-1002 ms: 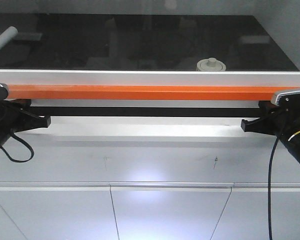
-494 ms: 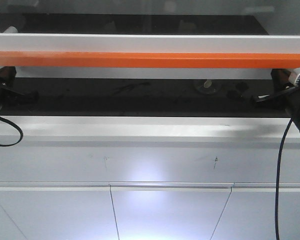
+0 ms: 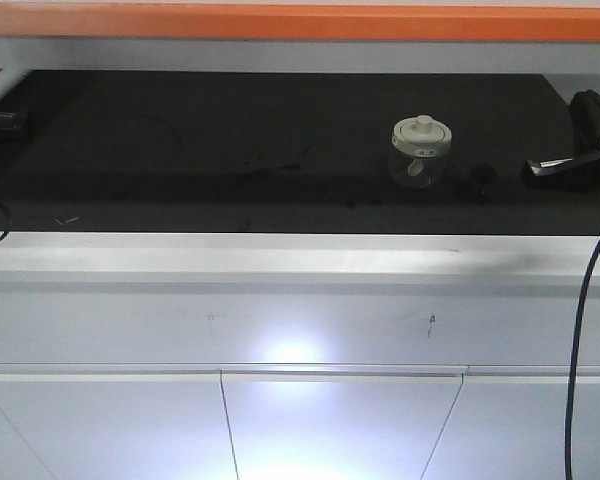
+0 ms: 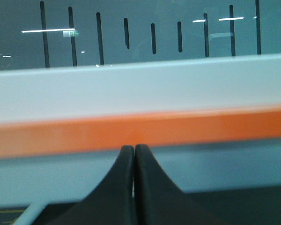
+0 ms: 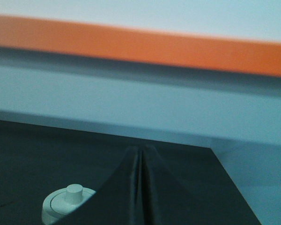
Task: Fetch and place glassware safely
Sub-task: 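Lift the sash upward with both grippers to open the hood, then release the sash and withdraw both grippers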
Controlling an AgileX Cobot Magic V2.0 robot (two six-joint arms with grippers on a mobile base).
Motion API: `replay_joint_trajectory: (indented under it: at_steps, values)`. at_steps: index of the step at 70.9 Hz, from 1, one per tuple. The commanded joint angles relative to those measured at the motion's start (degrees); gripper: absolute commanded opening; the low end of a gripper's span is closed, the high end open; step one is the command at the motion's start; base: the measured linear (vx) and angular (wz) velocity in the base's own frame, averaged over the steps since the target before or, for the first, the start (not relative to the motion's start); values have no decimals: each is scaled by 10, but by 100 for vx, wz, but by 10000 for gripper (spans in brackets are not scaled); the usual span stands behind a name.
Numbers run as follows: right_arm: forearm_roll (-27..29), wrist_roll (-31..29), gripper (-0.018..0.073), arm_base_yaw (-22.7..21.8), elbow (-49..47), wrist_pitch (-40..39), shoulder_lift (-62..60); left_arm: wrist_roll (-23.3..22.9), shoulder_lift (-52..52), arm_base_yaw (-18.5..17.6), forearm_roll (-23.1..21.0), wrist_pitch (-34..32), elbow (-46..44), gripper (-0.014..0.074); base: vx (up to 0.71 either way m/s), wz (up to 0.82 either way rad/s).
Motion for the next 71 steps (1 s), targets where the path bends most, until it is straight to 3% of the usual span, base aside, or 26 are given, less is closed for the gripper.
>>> replay_joint_trajectory:
  at_steps: [1,22,37,53,71]
  values:
    - [1,3,-1,0,-17,-23,-28,-2,-23,-1,-2,-26,-19,-7,0,0]
    - [1,6,-1,0,-17,-8,-52,-2,-56,-1,-3,29,-19,-7,0,0]
    - [-20,27,-1,0,-17,59,-94,-19,-104,-1,-3,114,-19,-7,0,0]
    - [-89,95,-1,0,-17,130,-146,-20,-161,-1,-3,233,-13,-7,0,0]
    - [-187,196,-1,0,-17,194,-190,-20,-232,-1,-3,239,77,-7,0,0]
